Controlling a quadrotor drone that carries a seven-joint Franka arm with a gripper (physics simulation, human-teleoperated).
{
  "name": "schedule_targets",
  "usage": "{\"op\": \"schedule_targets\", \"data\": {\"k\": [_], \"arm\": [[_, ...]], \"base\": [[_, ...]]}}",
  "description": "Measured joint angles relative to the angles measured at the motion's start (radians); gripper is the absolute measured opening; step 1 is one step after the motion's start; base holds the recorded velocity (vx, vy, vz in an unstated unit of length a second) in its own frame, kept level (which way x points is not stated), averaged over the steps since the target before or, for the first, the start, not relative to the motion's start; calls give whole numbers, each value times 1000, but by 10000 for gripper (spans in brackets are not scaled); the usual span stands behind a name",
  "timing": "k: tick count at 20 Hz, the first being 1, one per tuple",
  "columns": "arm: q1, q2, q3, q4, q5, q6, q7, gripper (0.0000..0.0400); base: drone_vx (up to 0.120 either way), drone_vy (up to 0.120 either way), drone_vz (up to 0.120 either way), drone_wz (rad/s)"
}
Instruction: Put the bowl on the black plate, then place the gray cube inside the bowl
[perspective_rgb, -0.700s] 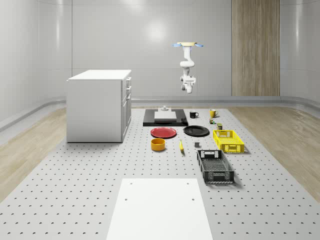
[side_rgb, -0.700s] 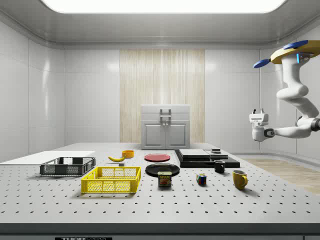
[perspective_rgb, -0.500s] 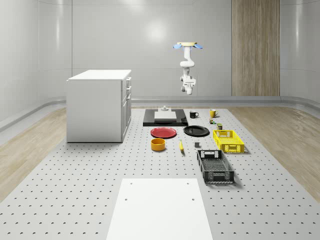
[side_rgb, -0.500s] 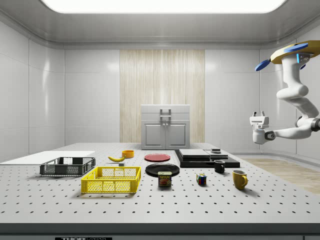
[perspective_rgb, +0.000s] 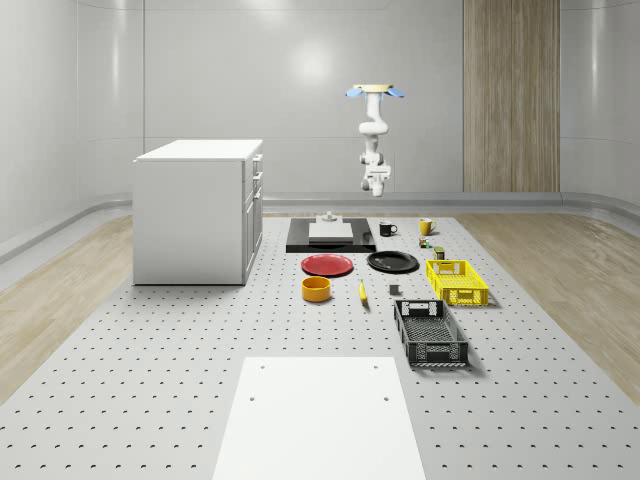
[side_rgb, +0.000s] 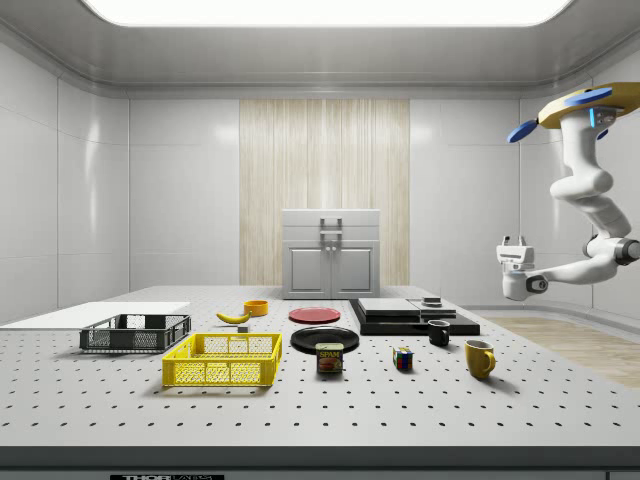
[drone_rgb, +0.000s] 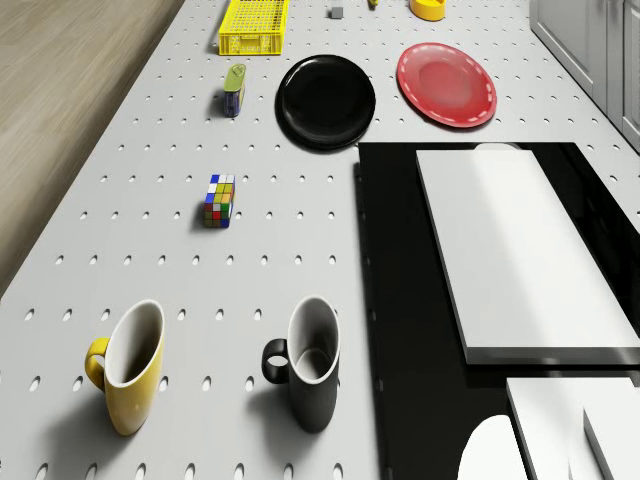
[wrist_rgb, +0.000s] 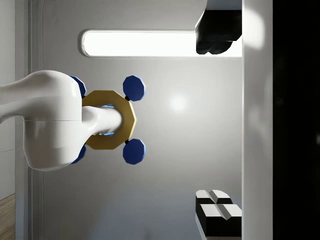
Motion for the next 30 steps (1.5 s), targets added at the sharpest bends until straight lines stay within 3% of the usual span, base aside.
{"op": "schedule_targets", "data": {"k": [9, 30], "arm": [[-2, 12, 1, 36, 1, -17, -1, 400], [-4, 4, 5, 32, -3, -5, -1, 400]], "base": [[120, -120, 0, 0], [120, -120, 0, 0]]}}
